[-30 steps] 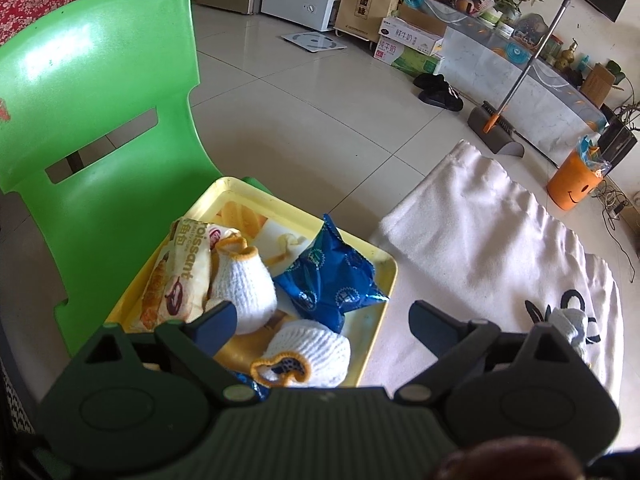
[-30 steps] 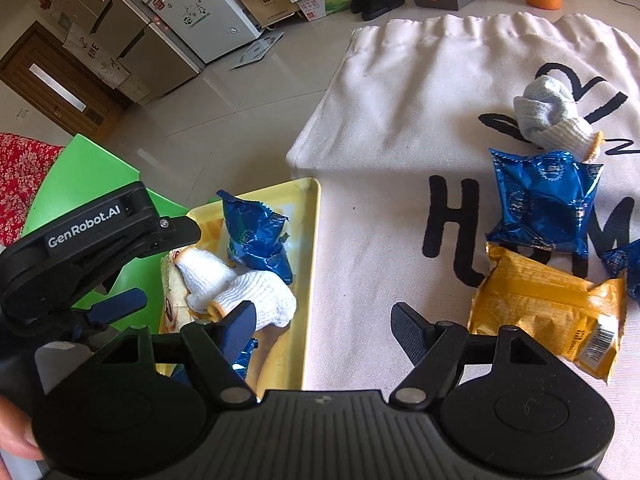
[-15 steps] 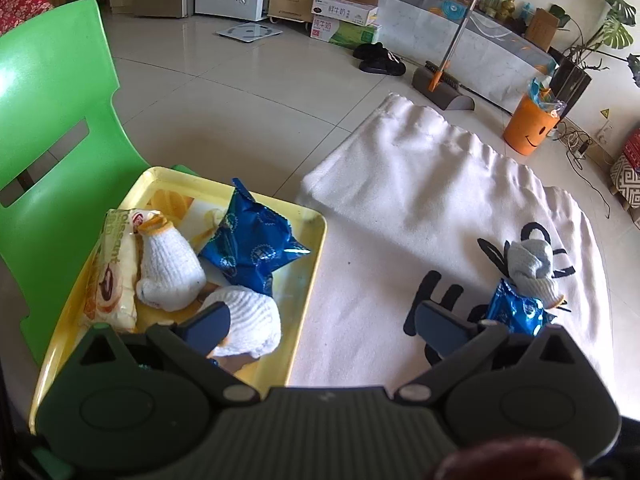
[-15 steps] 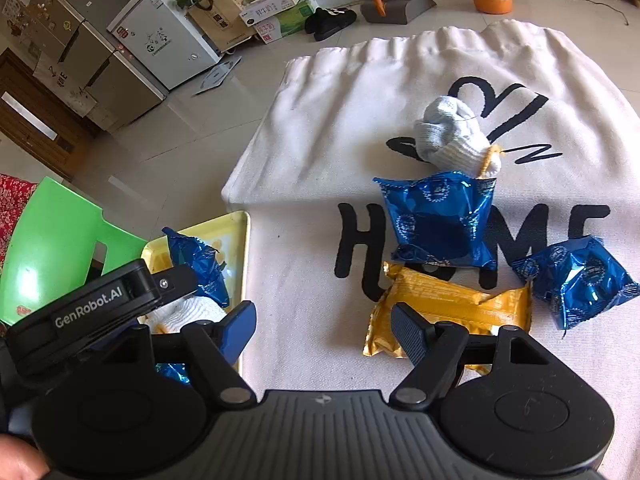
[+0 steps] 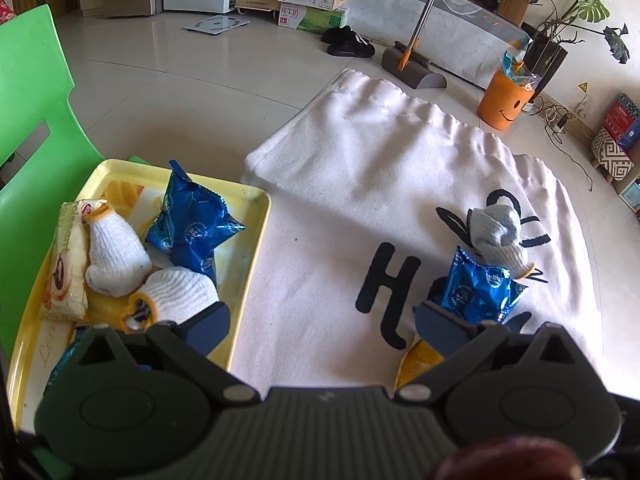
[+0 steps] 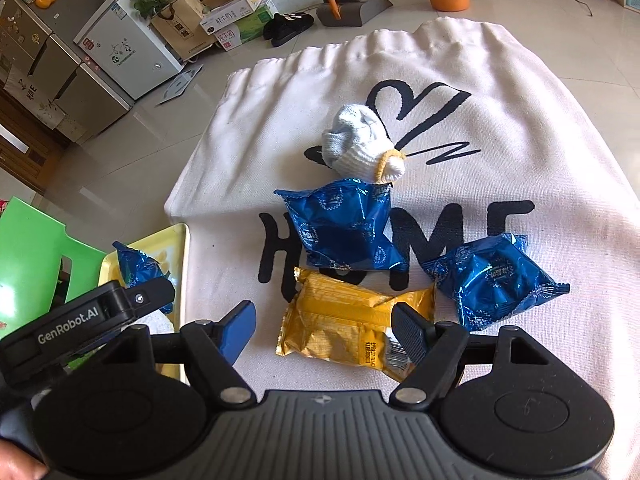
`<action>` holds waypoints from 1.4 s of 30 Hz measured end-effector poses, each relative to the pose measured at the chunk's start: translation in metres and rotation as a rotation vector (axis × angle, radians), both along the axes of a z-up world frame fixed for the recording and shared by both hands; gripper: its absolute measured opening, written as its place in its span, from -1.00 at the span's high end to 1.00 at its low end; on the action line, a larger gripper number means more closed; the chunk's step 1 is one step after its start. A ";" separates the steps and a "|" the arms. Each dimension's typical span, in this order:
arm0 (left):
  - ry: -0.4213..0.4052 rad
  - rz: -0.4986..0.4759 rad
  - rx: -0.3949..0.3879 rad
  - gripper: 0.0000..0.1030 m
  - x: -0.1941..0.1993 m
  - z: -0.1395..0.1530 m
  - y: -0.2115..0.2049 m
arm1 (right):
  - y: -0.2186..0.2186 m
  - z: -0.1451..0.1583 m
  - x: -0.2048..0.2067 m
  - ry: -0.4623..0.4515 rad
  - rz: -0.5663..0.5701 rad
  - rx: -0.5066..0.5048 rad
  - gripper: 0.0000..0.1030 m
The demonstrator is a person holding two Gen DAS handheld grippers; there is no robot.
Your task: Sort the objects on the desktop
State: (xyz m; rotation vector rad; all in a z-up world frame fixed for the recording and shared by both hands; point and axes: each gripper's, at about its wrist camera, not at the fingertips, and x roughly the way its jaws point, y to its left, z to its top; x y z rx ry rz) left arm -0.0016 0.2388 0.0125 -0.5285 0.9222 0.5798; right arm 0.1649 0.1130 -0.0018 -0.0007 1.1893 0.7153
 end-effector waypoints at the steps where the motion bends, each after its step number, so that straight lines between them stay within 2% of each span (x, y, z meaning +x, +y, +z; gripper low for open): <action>1: -0.003 0.001 -0.006 -0.99 0.001 0.000 -0.001 | 0.000 -0.003 0.000 0.001 0.004 -0.005 -0.47; 6: -0.011 -0.013 0.002 -0.99 0.003 0.002 -0.008 | 0.002 -0.019 0.003 -0.039 0.024 -0.008 -0.47; 8: -0.004 -0.015 0.003 -0.99 0.004 0.001 -0.008 | 0.003 -0.028 0.007 -0.014 0.018 -0.014 -0.47; 13: -0.002 -0.012 -0.013 -0.99 0.005 -0.001 -0.005 | 0.006 -0.033 0.009 -0.045 0.033 0.001 -0.47; 16: 0.000 -0.016 -0.013 -0.99 0.004 -0.002 -0.004 | 0.009 -0.036 0.008 -0.051 0.044 -0.007 -0.57; 20: 0.001 0.003 -0.025 -0.99 0.002 -0.002 0.001 | 0.013 -0.036 0.004 0.014 0.107 -0.047 -0.64; 25: -0.007 0.011 -0.028 -0.99 -0.001 0.000 0.003 | 0.006 -0.036 -0.004 0.166 0.195 0.002 -0.63; 27: -0.007 0.013 -0.031 -0.99 -0.001 0.000 0.003 | 0.006 -0.032 -0.009 0.142 0.213 -0.006 -0.63; 32: -0.003 0.008 -0.034 -0.99 0.000 -0.001 0.003 | 0.010 -0.021 -0.010 -0.025 0.216 -0.061 -0.63; 34: -0.002 0.011 -0.039 -0.99 0.000 -0.001 0.003 | 0.013 -0.023 -0.008 -0.063 0.218 -0.065 -0.63; 40: 0.003 0.003 -0.049 -0.99 0.000 -0.004 0.005 | 0.024 -0.036 -0.002 -0.086 0.203 -0.059 -0.64; 42: 0.002 0.006 -0.053 -0.99 0.000 -0.004 0.006 | 0.028 -0.037 -0.004 -0.059 0.237 -0.055 -0.64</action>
